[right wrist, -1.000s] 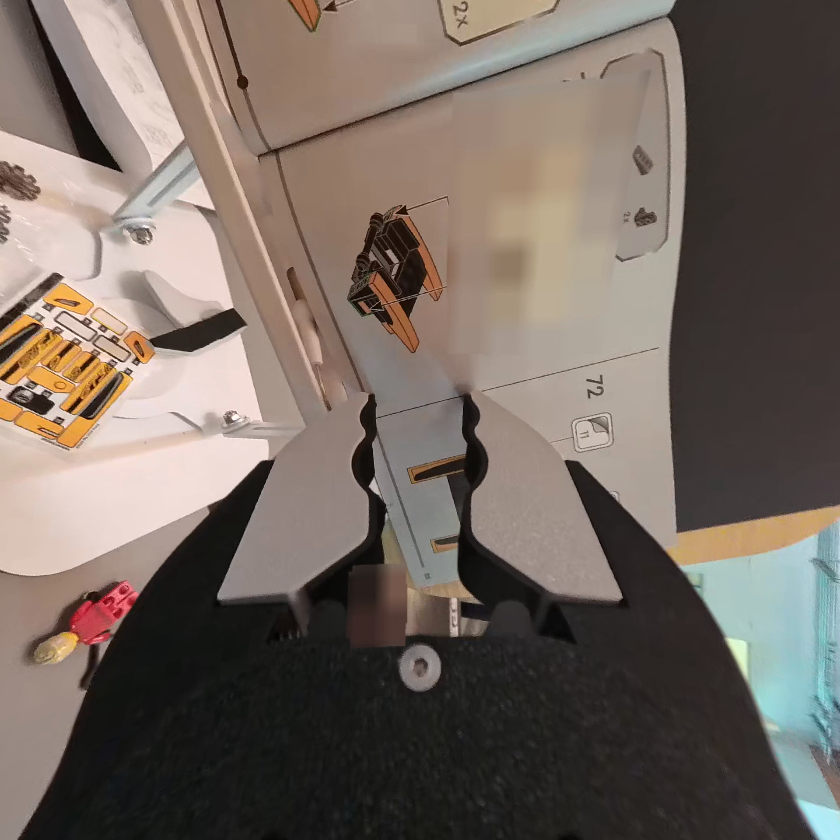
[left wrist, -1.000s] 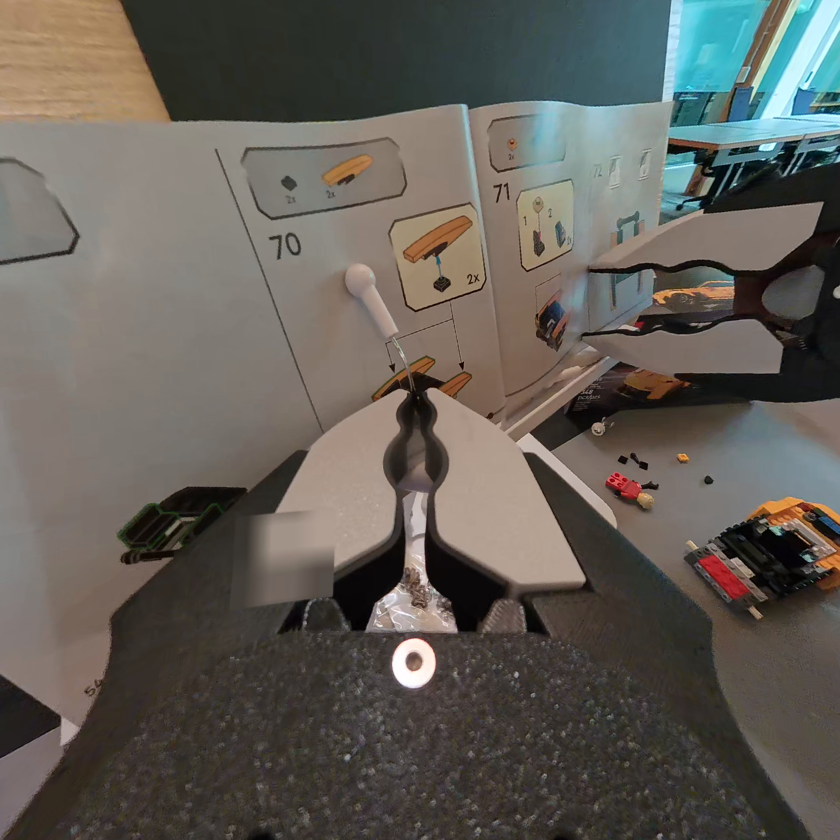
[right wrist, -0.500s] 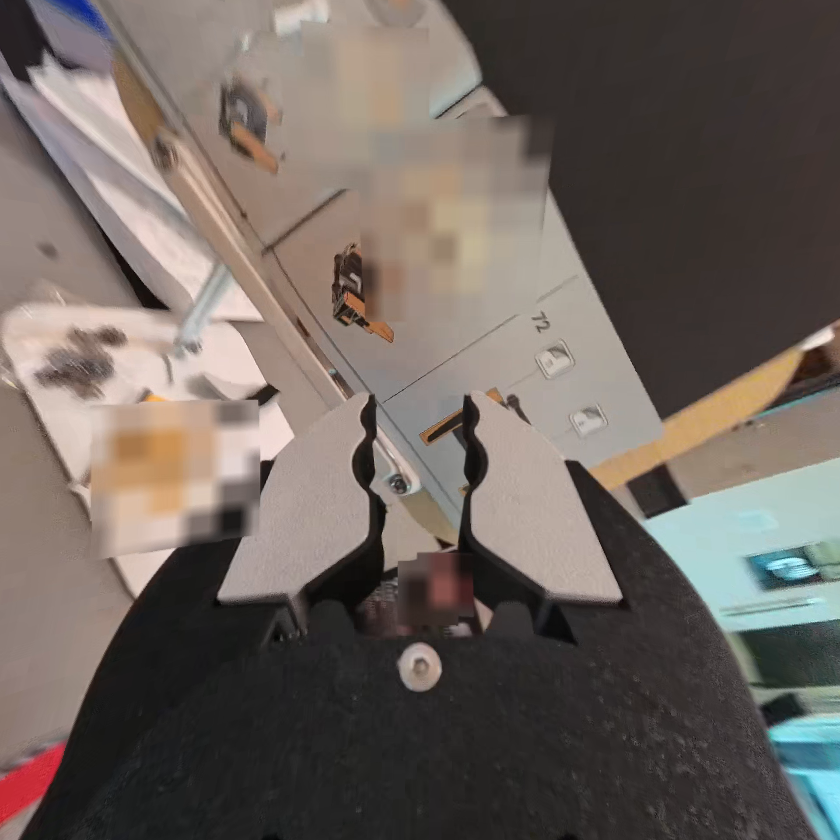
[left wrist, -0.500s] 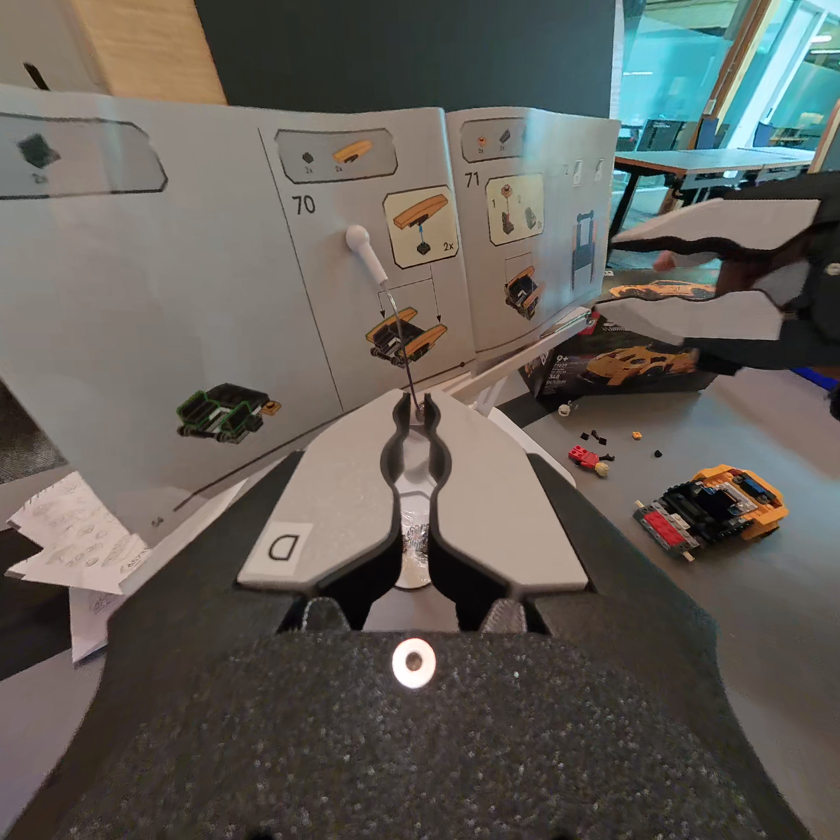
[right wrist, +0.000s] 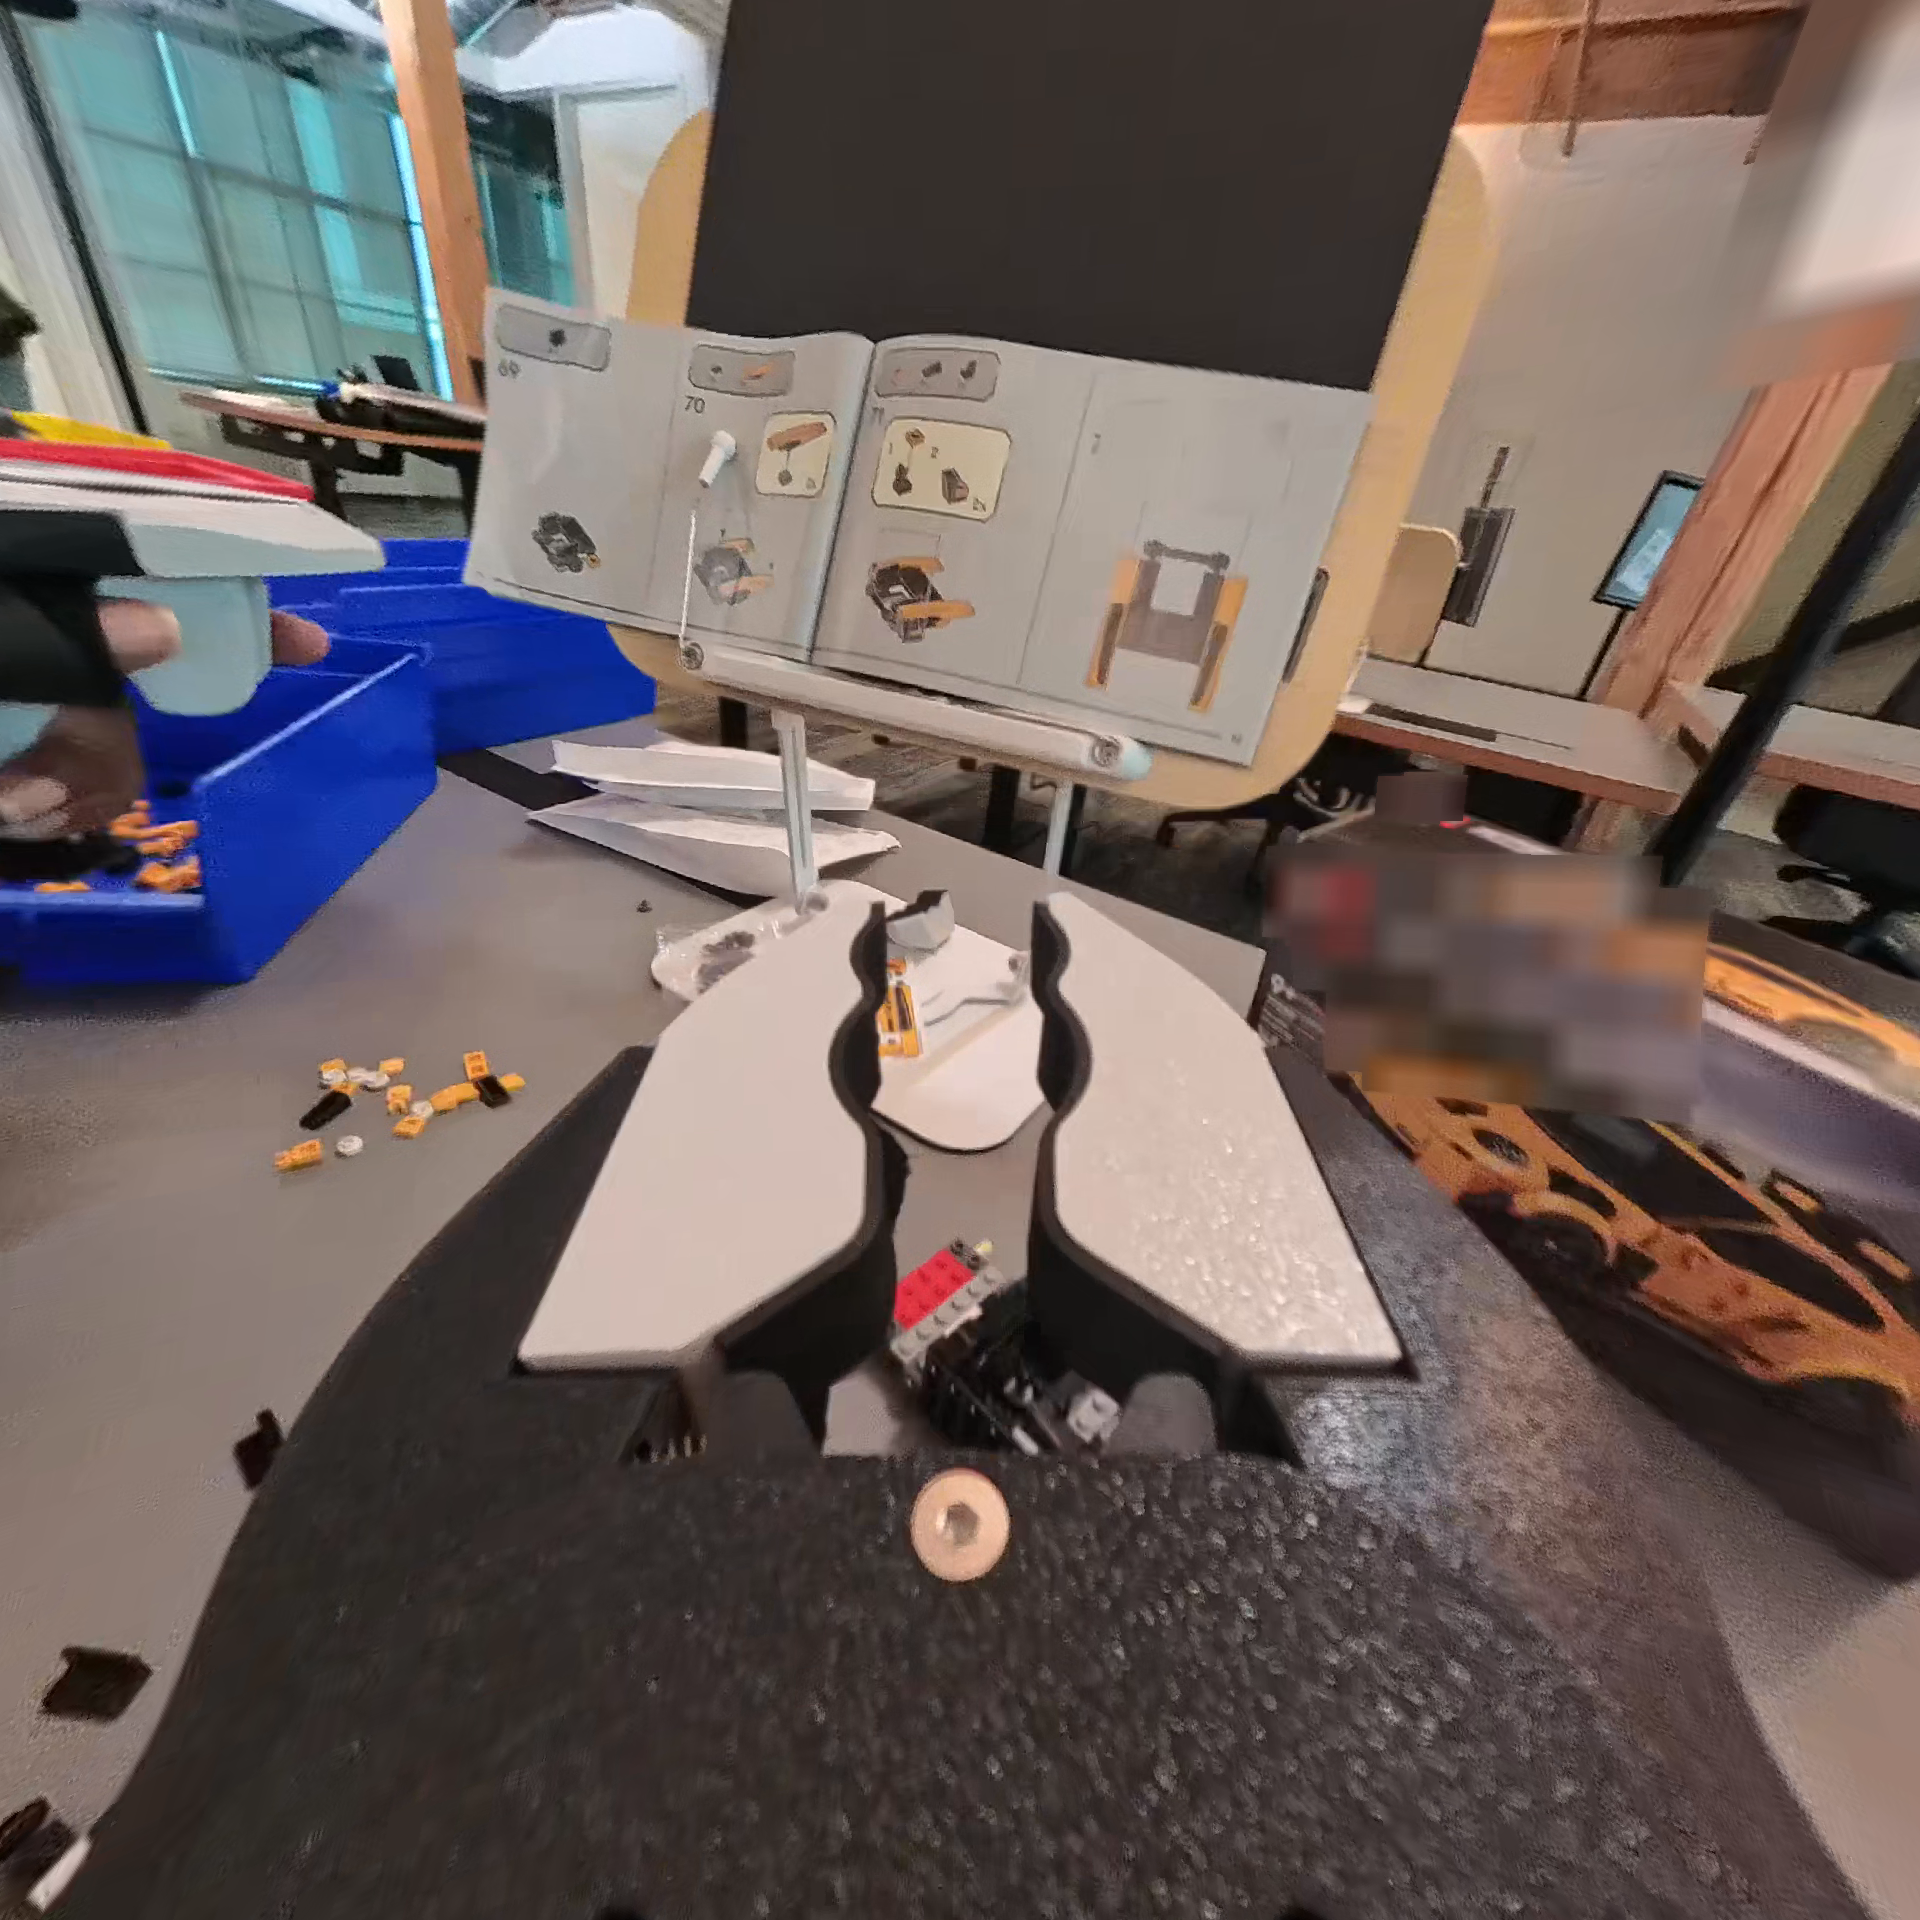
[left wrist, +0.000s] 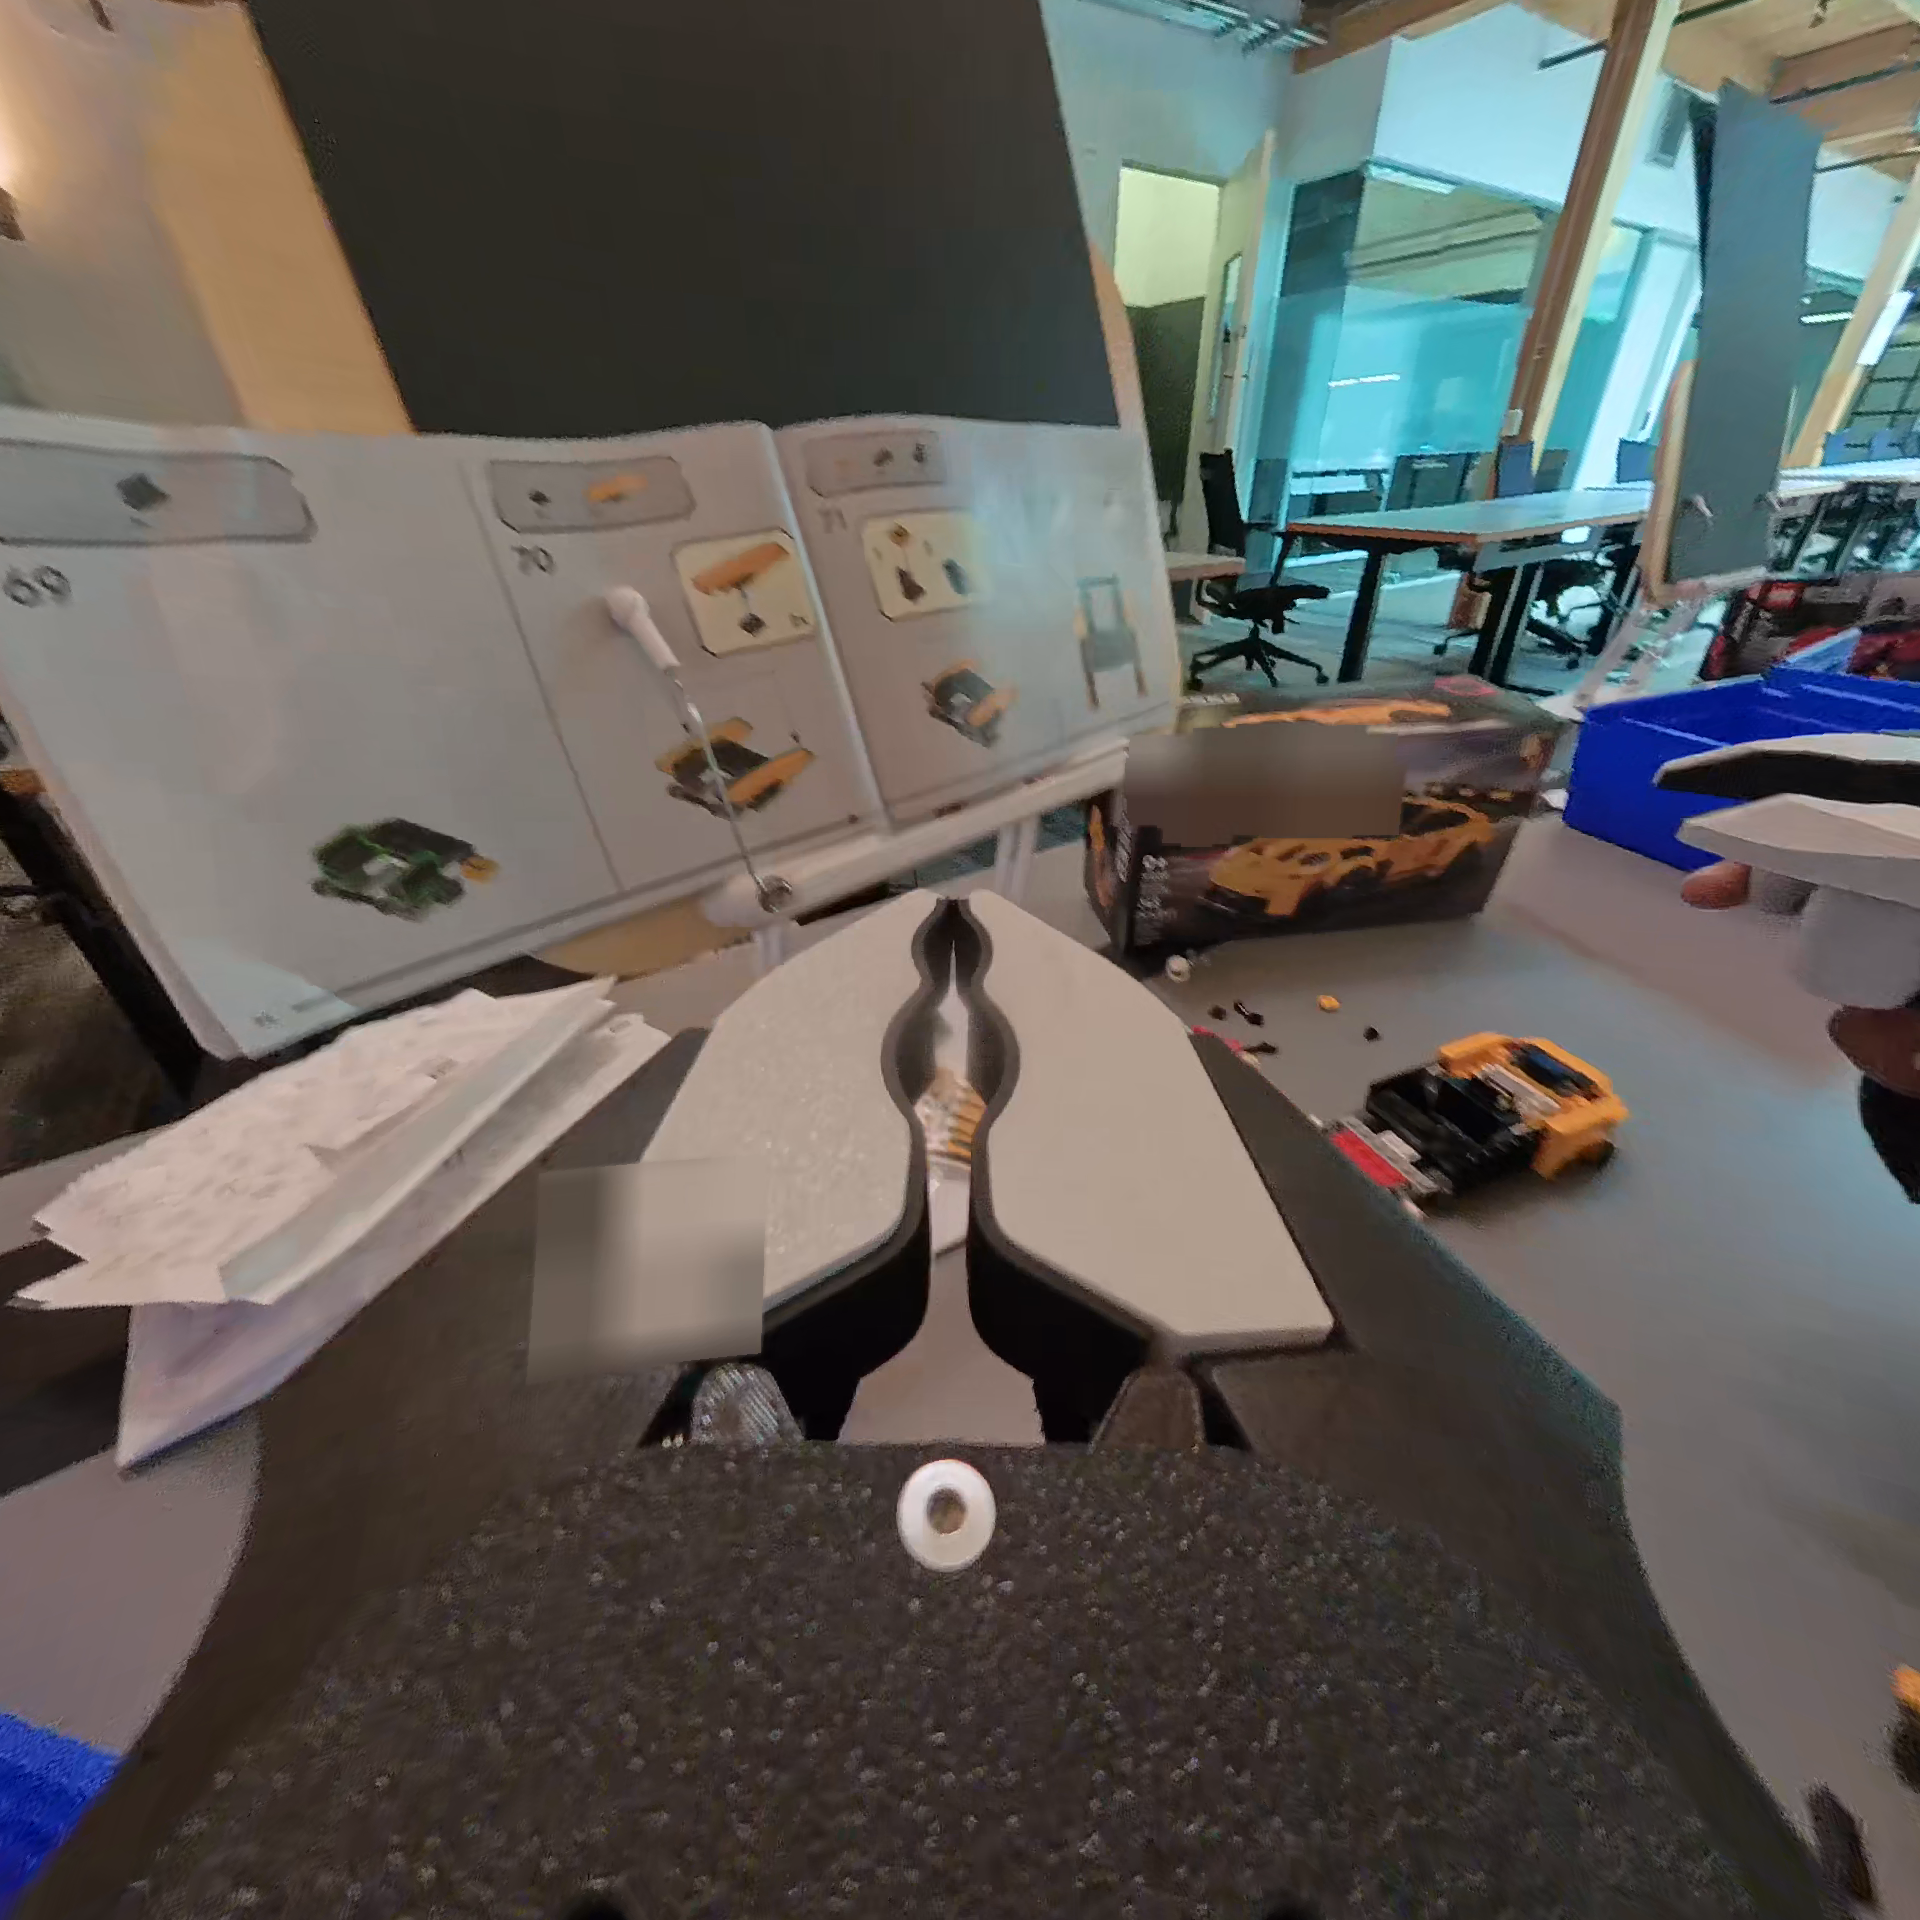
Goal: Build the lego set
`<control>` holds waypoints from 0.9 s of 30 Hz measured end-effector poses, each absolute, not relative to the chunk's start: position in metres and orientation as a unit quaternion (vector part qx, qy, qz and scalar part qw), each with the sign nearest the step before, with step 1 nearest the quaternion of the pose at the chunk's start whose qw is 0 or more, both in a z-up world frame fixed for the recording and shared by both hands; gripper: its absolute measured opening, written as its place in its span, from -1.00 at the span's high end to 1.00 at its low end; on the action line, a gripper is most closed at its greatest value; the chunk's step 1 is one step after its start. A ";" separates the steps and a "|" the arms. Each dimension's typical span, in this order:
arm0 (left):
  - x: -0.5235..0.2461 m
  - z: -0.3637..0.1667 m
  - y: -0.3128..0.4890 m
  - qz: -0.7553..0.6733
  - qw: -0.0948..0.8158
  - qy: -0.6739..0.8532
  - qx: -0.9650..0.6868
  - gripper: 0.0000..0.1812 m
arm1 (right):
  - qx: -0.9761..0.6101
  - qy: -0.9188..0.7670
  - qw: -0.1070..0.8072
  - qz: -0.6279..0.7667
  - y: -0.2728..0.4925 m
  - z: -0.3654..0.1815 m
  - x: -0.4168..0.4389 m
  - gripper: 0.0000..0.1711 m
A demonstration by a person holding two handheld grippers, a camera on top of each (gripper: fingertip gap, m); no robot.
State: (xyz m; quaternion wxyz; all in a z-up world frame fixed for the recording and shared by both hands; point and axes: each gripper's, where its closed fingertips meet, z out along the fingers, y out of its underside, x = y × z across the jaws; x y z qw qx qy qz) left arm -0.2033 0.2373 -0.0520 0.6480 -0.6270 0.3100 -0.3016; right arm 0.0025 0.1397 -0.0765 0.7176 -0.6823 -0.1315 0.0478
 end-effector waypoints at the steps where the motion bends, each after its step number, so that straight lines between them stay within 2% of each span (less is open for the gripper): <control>1: -0.202 -0.058 0.229 -0.301 0.643 0.315 -0.630 1.00 | -0.681 -0.126 0.720 0.043 0.136 -0.081 0.005 0.72; 6: -0.200 -0.094 0.195 -0.302 0.620 0.314 -0.652 1.00 | -0.673 -0.116 0.728 0.062 0.131 -0.077 0.009 1.00; 11: -0.185 -0.135 0.172 -0.269 0.606 0.391 -0.638 1.00 | -0.675 -0.145 0.719 0.078 0.128 -0.088 0.000 1.00; 16: -0.156 -0.169 0.142 -0.303 0.543 0.497 -0.605 1.00 | -0.682 -0.243 0.684 0.090 0.124 -0.108 -0.029 0.99; 19: -0.146 -0.182 0.124 -0.328 0.499 0.539 -0.594 1.00 | -0.699 -0.342 0.615 0.124 0.114 -0.139 -0.054 0.91; 24: -0.137 -0.202 0.091 -0.357 0.407 0.607 -0.582 1.00 | -0.727 -0.494 0.432 0.204 0.068 -0.205 -0.083 0.89; 27: -0.137 -0.220 0.081 -0.341 0.357 0.638 -0.590 1.00 | -0.720 -0.548 0.353 0.237 0.038 -0.222 -0.093 0.88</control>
